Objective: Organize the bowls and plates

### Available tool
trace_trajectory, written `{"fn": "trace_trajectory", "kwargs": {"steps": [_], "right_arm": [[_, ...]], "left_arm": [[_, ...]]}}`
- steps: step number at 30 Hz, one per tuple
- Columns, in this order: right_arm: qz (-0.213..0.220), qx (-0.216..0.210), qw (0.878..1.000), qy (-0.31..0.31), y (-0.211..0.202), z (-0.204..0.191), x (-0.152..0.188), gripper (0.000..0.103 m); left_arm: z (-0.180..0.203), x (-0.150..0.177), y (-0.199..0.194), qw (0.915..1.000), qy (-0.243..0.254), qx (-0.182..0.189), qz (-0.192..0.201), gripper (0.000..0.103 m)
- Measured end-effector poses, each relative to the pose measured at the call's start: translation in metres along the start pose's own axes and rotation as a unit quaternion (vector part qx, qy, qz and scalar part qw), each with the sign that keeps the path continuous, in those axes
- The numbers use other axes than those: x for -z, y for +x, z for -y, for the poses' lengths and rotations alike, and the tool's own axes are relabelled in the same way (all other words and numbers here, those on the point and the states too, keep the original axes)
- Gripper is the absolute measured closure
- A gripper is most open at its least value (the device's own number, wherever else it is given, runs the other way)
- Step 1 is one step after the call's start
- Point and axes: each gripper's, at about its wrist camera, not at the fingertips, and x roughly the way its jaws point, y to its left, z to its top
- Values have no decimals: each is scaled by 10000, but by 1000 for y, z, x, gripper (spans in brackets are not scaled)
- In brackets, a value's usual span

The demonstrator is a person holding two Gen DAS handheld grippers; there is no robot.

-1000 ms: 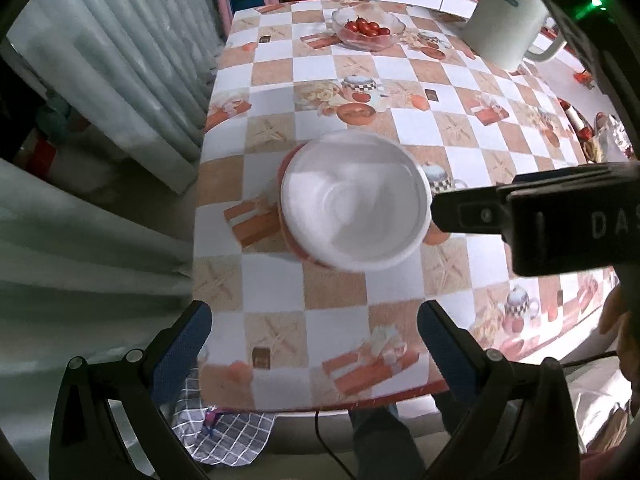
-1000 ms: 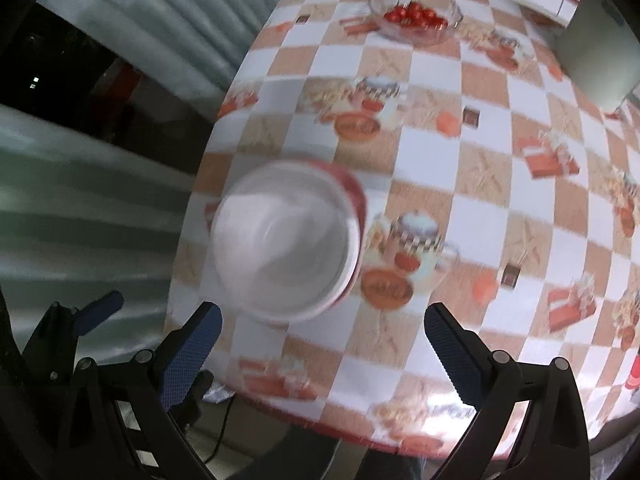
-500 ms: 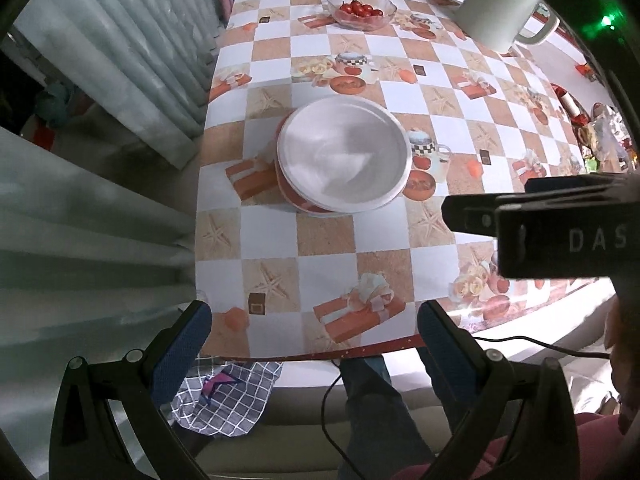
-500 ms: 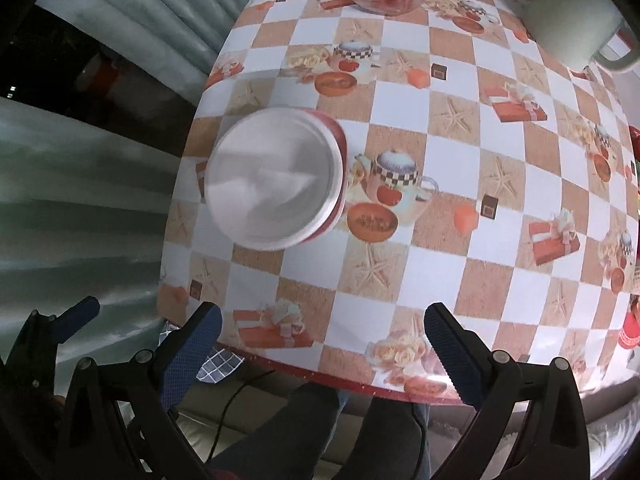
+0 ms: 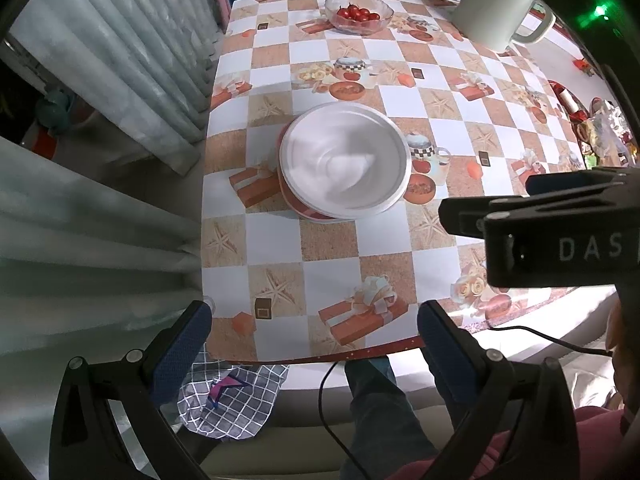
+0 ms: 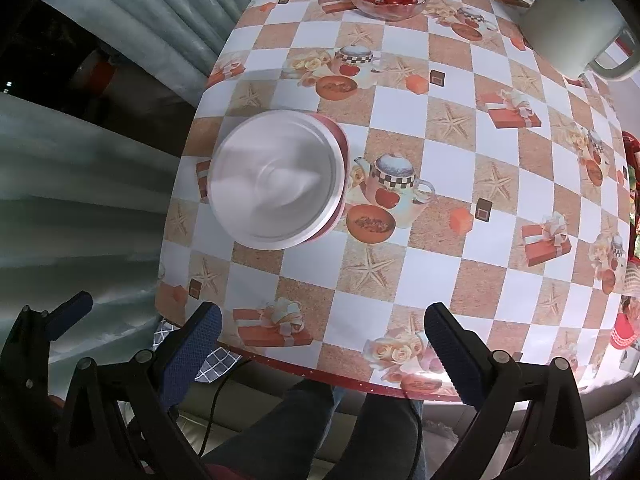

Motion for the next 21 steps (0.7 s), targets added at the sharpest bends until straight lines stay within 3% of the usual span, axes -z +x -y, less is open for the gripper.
{"fn": "trace_trajectory", "kwargs": {"steps": [21], "right_arm": [[-6,131,9999,-53,1,-1,7,1]], "left_arm": [[3,2,0,10000,30,-7,-19,0]]}}
